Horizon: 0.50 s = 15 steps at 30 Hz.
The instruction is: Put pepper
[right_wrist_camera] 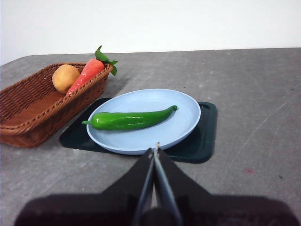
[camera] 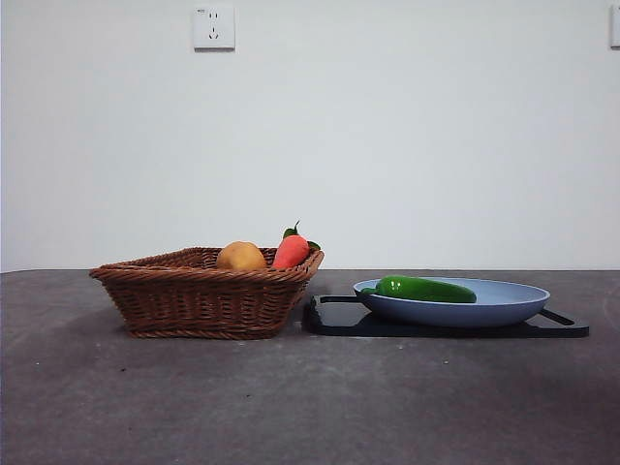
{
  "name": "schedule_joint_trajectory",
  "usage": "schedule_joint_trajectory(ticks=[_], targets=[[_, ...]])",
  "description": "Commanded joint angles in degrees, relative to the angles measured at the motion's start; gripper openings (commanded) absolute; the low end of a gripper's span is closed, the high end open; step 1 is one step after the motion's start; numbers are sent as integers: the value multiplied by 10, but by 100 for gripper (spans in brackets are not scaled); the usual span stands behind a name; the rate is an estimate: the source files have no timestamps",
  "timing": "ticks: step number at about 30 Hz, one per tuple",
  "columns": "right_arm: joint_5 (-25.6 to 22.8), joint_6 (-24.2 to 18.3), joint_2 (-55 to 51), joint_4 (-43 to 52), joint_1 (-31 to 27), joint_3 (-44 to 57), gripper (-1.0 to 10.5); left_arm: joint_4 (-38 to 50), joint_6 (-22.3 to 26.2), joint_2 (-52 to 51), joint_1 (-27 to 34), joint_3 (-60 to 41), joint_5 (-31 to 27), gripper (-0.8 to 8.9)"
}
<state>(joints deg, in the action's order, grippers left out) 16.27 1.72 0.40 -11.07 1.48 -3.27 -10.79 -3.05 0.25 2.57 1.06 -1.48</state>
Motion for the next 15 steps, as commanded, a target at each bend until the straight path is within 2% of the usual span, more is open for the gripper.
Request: schedule_joint_trajectory(ticks=[1, 15], targets=[[-3, 4, -4, 3, 0, 12, 11, 1, -2, -2, 2, -4, 2, 8], [-2, 12, -4, 3, 1, 23, 11, 1, -2, -2, 2, -4, 2, 8]])
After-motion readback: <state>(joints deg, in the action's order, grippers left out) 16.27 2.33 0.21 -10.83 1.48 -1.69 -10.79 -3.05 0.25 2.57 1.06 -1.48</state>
